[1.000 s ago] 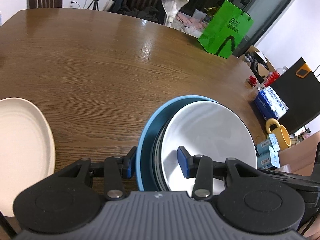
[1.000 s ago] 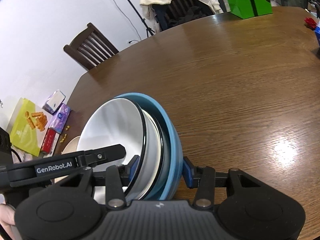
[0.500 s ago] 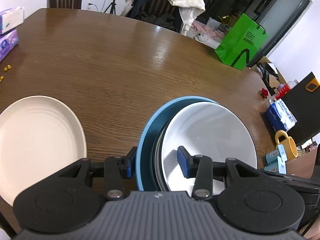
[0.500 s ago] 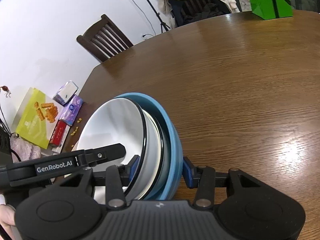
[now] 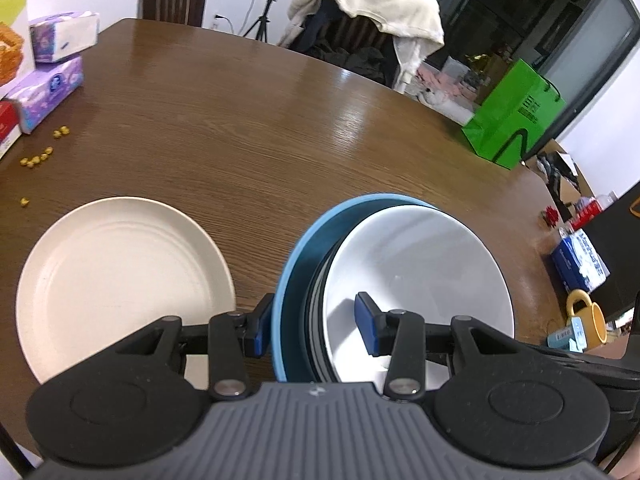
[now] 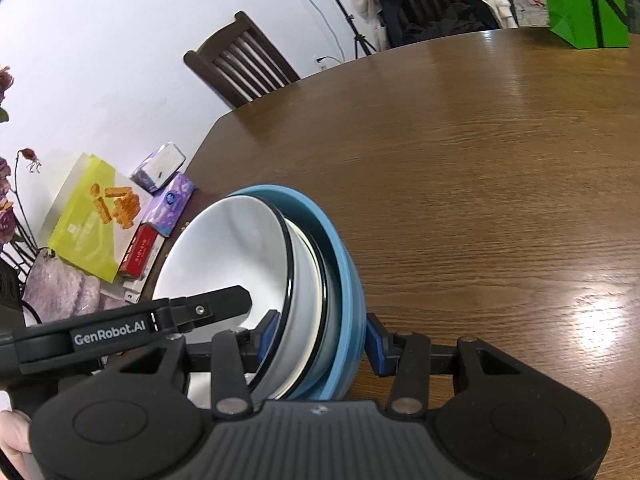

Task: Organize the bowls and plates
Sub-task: 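Lift the blue bowl stack with both tools and carry it to the cream plates, then lower the blue bowl stack onto the cream plates and open both tools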

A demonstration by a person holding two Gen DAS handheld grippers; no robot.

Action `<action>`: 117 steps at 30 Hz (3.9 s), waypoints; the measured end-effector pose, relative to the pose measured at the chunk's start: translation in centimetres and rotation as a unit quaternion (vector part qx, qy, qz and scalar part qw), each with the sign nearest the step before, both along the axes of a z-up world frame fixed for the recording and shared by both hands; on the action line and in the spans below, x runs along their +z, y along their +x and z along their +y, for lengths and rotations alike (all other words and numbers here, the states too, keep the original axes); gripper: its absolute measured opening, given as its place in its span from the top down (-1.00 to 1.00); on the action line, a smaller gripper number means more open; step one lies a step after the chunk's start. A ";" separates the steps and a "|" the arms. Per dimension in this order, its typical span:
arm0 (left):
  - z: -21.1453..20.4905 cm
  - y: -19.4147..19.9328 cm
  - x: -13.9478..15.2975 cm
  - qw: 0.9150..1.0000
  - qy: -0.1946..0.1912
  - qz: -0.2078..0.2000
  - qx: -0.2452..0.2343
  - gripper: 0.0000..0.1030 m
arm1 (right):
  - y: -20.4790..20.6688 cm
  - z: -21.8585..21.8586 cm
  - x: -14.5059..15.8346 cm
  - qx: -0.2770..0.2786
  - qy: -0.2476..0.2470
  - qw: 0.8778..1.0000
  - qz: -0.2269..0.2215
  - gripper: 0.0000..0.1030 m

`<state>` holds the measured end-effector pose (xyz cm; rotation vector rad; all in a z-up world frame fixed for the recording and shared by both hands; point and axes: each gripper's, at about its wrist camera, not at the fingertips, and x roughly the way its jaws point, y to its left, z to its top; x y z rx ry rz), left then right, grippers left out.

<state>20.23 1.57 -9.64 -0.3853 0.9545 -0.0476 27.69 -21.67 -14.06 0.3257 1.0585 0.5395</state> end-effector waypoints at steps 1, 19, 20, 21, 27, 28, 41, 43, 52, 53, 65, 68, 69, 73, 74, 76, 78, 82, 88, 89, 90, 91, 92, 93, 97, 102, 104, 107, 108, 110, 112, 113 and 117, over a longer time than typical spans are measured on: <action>0.3 0.0 0.0 1.000 0.000 0.000 0.003 0.19 | 0.1 0.3 0.0 0.003 0.000 1.000 0.000 0.15; 5.1 -0.9 0.0 0.997 0.004 0.007 0.082 0.18 | 1.9 5.7 -0.2 0.073 0.006 0.997 0.011 0.15; 5.3 -0.9 0.0 0.996 0.004 0.007 0.086 0.18 | 2.0 6.0 -0.3 0.077 0.007 0.997 0.011 0.15; 5.6 -1.0 -0.1 0.996 0.004 0.008 0.091 0.18 | 2.2 6.3 -0.3 0.082 0.007 0.997 0.012 0.15; 7.2 -1.4 -0.2 0.993 0.003 0.010 0.115 0.18 | 2.9 8.1 -0.7 0.104 0.008 0.994 0.015 0.15; 7.4 -1.4 -0.2 0.993 0.003 0.010 0.119 0.18 | 3.0 8.5 -0.7 0.108 0.008 0.994 0.016 0.15; 10.4 -1.8 -1.0 0.987 -0.003 0.018 0.161 0.19 | 3.6 12.5 -1.3 0.147 0.003 0.989 0.023 0.15; 10.7 -2.0 -1.1 0.986 -0.005 0.019 0.168 0.18 | 3.6 13.0 -1.4 0.150 0.002 0.988 0.024 0.15; 12.3 -2.7 -1.6 0.981 -0.009 0.023 0.193 0.18 | 3.5 15.3 -1.7 0.176 -0.004 0.984 0.029 0.15; 12.4 -2.7 -1.7 0.980 -0.010 0.024 0.196 0.19 | 3.5 15.6 -1.7 0.178 -0.004 0.984 0.029 0.15; 13.9 -3.3 -2.7 0.975 -0.015 0.031 0.222 0.18 | 3.6 18.0 -2.6 0.202 -0.010 0.979 0.037 0.15; 14.0 -3.4 -2.9 0.973 -0.016 0.033 0.227 0.18 | 3.7 18.3 -2.8 0.206 -0.010 0.978 0.041 0.15; 14.1 -3.4 -3.0 0.973 -0.017 0.034 0.228 0.18 | 3.8 18.4 -2.8 0.208 -0.011 0.977 0.042 0.15; 14.4 -3.2 -3.5 0.972 -0.019 0.038 0.233 0.18 | 4.0 18.8 -3.2 0.213 -0.013 0.976 0.046 0.15; 14.5 -3.2 -3.7 0.971 -0.020 0.039 0.234 0.18 | 4.0 18.9 -3.4 0.214 -0.013 0.976 0.047 0.15; 14.6 -3.1 -3.9 0.971 -0.022 0.042 0.236 0.18 | 4.2 19.1 -3.6 0.216 -0.016 0.975 0.050 0.15; 14.6 -3.0 -4.1 0.970 -0.023 0.044 0.237 0.18 | 4.4 19.4 -3.8 0.217 -0.017 0.975 0.053 0.15; 14.7 -2.8 -4.6 0.970 -0.024 0.047 0.238 0.18 | 4.6 19.6 -4.3 0.217 -0.019 0.974 0.058 0.15; 14.6 -2.4 -5.1 0.970 -0.024 0.053 0.238 0.19 | 5.0 19.8 -5.1 0.216 -0.022 0.974 0.067 0.15; 14.6 -2.4 -5.1 0.970 -0.022 0.053 0.237 0.19 | 5.0 19.8 -5.2 0.216 -0.022 0.974 0.069 0.15; 14.5 -2.3 -5.1 0.970 -0.020 0.052 0.237 0.19 | 5.0 19.8 -5.3 0.215 -0.021 0.974 0.070 0.14; 14.5 -2.3 -5.1 0.970 -0.020 0.052 0.237 0.19 | 5.1 19.8 -5.3 0.215 -0.020 0.974 0.070 0.14; 14.5 -2.2 -5.1 0.970 -0.020 0.052 0.237 0.18 | 5.1 19.8 -5.4 0.215 -0.020 0.974 0.070 0.14; 14.6 -2.2 -5.2 0.970 -0.020 0.052 0.236 0.18 | 5.2 19.9 -5.4 0.214 -0.020 0.974 0.070 0.14; 14.5 -2.1 -5.1 0.972 -0.015 0.054 0.227 0.15 | 5.2 19.8 -5.5 0.216 -0.020 0.974 0.070 0.13; 14.4 -2.3 -4.5 0.974 -0.004 0.044 0.222 -0.23 | 4.8 20.0 -5.2 0.227 -0.030 0.971 0.063 0.06; 14.3 -2.6 -4.0 0.975 0.007 0.037 0.221 -0.37 | 4.8 19.7 -4.9 0.226 -0.023 0.972 0.062 -0.06; 14.5 -3.2 -3.4 0.975 0.014 0.028 0.222 -0.57 | 4.6 19.2 -4.2 0.223 -0.018 0.973 0.051 -0.26; 14.5 -3.5 -3.2 0.975 0.017 0.023 0.222 -0.59 | 4.5 19.0 -3.8 0.222 -0.021 0.974 0.043 -0.34; 14.4 -4.0 -2.7 0.975 0.023 0.014 0.219 -0.62 | 4.2 18.5 -3.2 0.219 -0.020 0.975 0.027 -0.53; 14.2 -4.5 -2.1 0.977 0.032 0.005 0.212 -0.64 | 3.8 17.9 -2.4 0.215 -0.017 0.976 0.009 -0.61; 14.1 -4.8 -1.7 0.977 0.038 -0.001 0.209 -0.72 | 3.5 17.5 -2.1 0.213 -0.016 0.977 -0.002 -0.63; 13.1 -6.1 -0.2 0.977 0.068 -0.031 0.200 -0.92 | 2.5 15.9 -0.6 0.196 -0.023 0.979 -0.042 -1.00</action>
